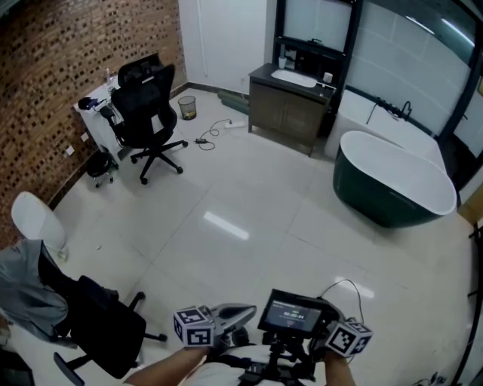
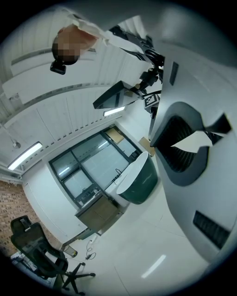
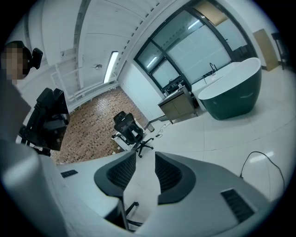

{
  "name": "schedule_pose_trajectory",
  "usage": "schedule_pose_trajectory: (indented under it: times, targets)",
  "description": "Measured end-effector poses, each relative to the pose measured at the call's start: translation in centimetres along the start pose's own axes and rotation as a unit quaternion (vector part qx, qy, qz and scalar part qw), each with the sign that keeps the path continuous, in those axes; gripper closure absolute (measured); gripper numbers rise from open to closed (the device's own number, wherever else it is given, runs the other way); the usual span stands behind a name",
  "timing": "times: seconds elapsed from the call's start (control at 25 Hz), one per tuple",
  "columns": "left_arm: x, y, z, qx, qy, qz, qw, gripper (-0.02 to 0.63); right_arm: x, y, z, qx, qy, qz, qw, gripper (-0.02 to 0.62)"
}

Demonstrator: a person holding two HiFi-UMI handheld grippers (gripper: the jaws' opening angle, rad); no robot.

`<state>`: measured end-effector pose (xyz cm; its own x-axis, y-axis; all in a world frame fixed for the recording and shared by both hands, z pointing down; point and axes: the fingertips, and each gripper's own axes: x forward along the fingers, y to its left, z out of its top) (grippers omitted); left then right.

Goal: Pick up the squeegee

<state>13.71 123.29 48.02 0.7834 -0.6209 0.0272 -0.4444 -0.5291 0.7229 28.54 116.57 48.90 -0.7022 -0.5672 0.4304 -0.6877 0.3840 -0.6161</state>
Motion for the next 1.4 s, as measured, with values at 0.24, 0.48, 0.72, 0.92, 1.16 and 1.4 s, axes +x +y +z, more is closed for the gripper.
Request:
schedule_pose_trajectory:
  times: [0.24, 0.48, 0.72, 0.92, 1.16, 1.4]
  targets:
    - [0.3, 1.9, 2.7, 0.001, -0.02, 0.024, 0.9995, 0.612, 3.1, -0.6, 2.1, -0.004, 0.012, 0.011, 1.0, 0.436]
    - [2.3, 4.6, 6.1, 0.007, -0.037, 0.056, 0.9977, 0.612, 7.5, -2.1, 6.4, -0.004, 0.011, 0.042, 0.999, 0.433]
    - [7.1, 7.0, 10.1, 0.022, -0.035, 0.064, 0.9971, 0.612, 11.1, -5.2, 12.1, 0.004, -0.002, 0.057, 0.998, 0.433]
    - [10.7, 8.7, 12.6, 0.028, -0.027, 0.066, 0.997, 0.612, 12.8, -7.8, 15.2, 0.01, -0.009, 0.055, 0.998, 0.433]
    - [14.6, 10.3, 14.2, 0.027, -0.019, 0.064, 0.9974, 0.612, 13.8, -11.9, 17.0, 0.026, -0.006, 0.037, 0.999, 0.433]
    - [16.2, 12.1, 15.6, 0.022, -0.017, 0.067, 0.9974, 0.612, 15.8, -12.8, 17.3, 0.03, 0.006, 0.025, 0.999, 0.434]
